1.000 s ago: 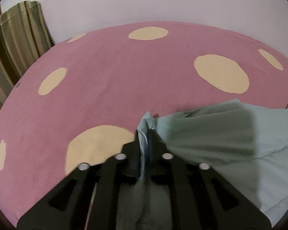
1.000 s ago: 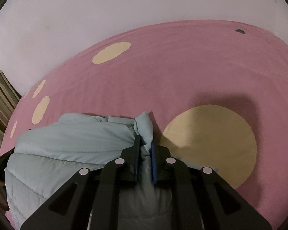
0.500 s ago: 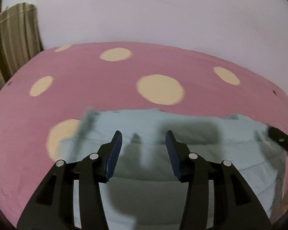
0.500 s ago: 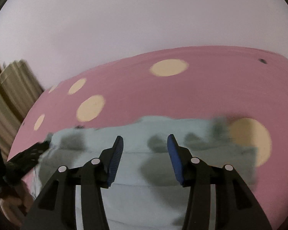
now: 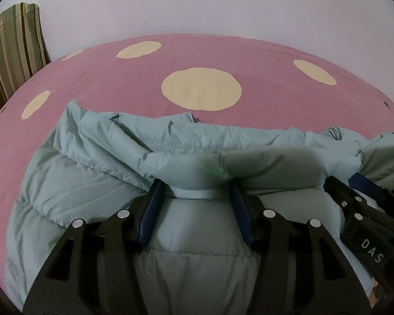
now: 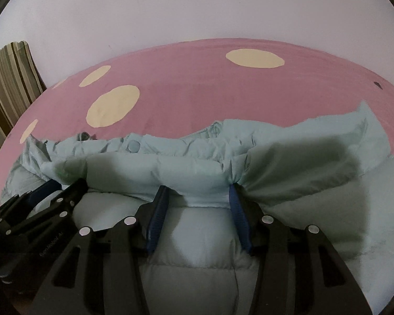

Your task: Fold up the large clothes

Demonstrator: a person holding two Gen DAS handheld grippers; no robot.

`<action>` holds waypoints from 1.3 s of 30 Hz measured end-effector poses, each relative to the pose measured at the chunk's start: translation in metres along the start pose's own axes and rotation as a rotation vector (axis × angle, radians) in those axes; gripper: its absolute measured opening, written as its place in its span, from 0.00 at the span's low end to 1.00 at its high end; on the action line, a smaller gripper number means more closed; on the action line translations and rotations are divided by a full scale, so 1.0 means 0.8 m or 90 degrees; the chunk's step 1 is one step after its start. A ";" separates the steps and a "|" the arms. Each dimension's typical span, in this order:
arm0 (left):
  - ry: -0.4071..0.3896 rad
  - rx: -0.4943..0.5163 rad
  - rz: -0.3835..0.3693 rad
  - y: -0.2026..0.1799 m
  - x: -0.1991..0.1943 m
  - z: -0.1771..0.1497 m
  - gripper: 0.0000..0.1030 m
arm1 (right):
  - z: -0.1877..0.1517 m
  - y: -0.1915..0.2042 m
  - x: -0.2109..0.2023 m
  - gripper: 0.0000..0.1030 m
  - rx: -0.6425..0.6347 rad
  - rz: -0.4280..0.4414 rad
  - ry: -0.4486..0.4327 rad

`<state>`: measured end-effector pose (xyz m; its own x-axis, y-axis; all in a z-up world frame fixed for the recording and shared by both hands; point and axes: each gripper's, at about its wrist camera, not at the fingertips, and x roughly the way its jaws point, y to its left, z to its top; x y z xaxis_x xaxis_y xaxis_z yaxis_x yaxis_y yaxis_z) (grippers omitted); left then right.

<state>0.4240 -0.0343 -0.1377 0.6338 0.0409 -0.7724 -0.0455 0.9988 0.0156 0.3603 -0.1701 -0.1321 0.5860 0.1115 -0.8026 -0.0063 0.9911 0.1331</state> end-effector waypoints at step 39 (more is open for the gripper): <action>0.016 -0.081 0.056 0.124 -0.062 -0.021 0.62 | -0.030 -0.119 -0.085 0.57 0.074 -0.090 -0.033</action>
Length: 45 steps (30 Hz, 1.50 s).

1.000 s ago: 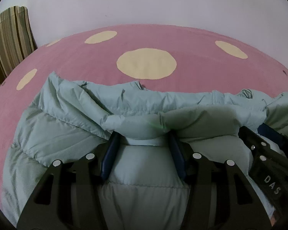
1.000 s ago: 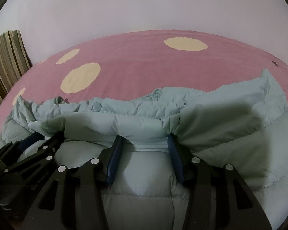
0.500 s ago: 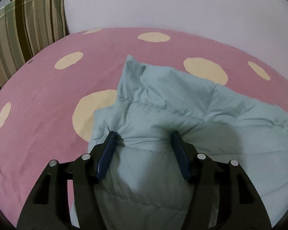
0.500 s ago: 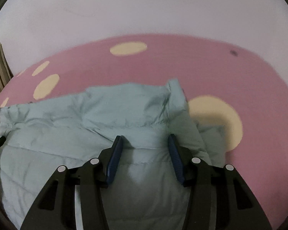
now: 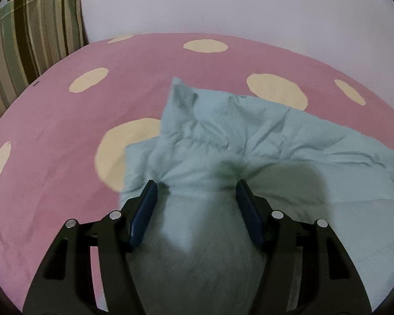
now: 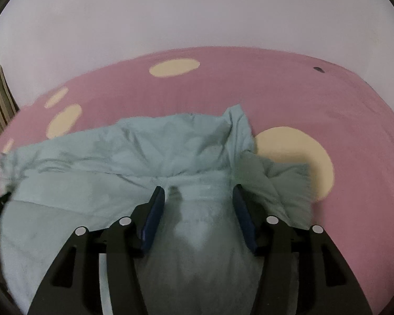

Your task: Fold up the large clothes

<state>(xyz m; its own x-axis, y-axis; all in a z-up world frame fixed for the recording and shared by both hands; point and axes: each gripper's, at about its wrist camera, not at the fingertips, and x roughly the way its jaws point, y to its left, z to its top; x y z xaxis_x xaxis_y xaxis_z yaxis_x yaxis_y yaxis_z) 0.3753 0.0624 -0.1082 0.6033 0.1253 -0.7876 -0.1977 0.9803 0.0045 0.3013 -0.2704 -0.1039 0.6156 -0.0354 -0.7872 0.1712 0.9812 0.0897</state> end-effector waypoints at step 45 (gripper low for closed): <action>0.014 -0.146 -0.132 0.071 -0.099 -0.122 0.13 | -0.122 -0.069 -0.082 0.22 0.196 0.155 0.050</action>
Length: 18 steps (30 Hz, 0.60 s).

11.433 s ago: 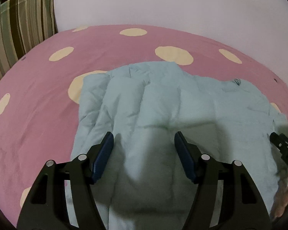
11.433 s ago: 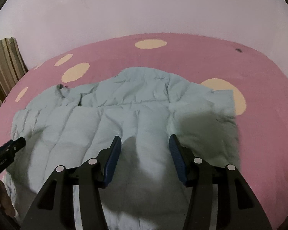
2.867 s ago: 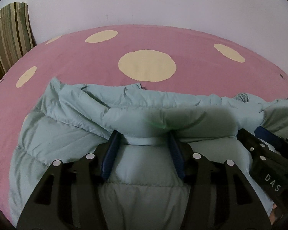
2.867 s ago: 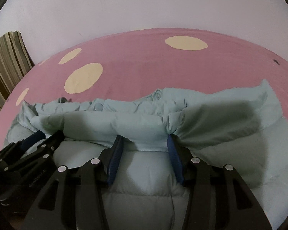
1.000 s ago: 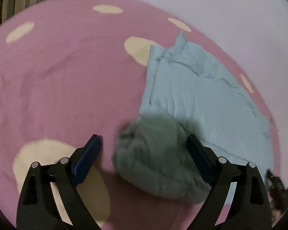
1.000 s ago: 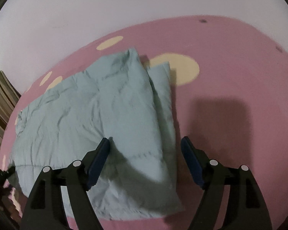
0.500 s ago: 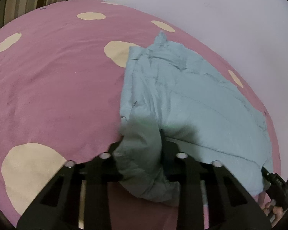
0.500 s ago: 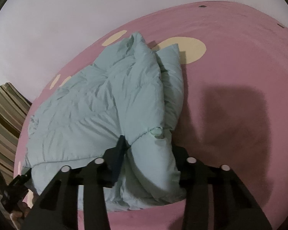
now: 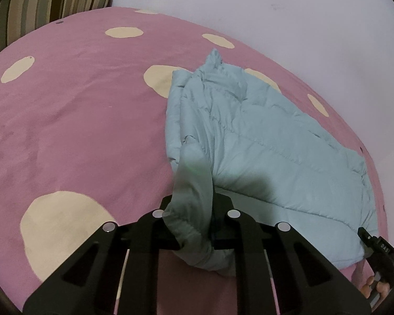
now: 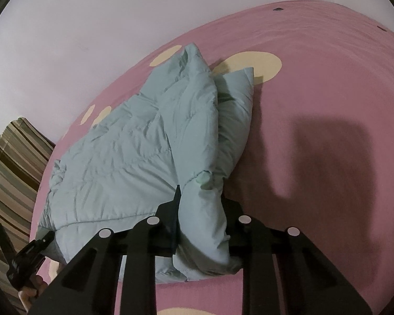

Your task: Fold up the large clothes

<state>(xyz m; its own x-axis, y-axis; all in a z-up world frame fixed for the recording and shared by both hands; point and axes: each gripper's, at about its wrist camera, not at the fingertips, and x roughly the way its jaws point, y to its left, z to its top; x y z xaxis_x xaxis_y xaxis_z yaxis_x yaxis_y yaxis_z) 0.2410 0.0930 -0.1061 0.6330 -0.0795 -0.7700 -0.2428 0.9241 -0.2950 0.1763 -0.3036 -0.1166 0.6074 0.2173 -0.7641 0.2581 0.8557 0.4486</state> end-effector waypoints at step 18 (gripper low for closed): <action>0.017 0.006 0.015 0.026 -0.063 -0.043 0.12 | -0.008 -0.003 -0.007 0.22 -0.001 0.015 0.006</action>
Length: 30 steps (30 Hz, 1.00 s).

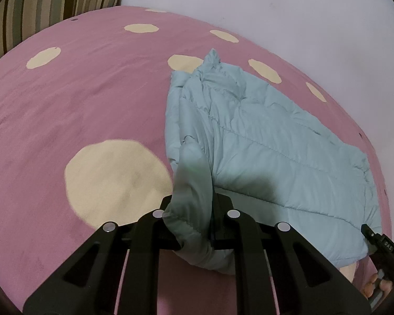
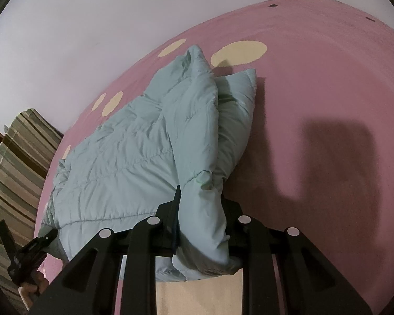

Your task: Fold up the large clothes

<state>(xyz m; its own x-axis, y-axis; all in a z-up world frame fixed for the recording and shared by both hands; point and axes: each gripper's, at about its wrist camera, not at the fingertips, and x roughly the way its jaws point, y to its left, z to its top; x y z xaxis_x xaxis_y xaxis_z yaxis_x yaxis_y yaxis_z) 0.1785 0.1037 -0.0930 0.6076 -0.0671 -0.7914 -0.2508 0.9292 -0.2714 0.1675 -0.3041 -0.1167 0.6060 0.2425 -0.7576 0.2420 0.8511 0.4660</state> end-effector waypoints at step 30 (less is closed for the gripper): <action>0.019 0.002 -0.012 0.040 -0.062 -0.075 0.13 | 0.046 -0.001 0.041 0.22 -0.022 0.009 0.018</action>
<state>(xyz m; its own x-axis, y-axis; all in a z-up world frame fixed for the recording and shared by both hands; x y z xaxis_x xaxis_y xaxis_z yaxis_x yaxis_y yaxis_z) 0.0949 0.1153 -0.0952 0.5894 -0.0962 -0.8021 -0.2369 0.9287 -0.2855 0.2154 -0.3139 -0.1251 0.5874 0.2680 -0.7636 0.2068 0.8626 0.4618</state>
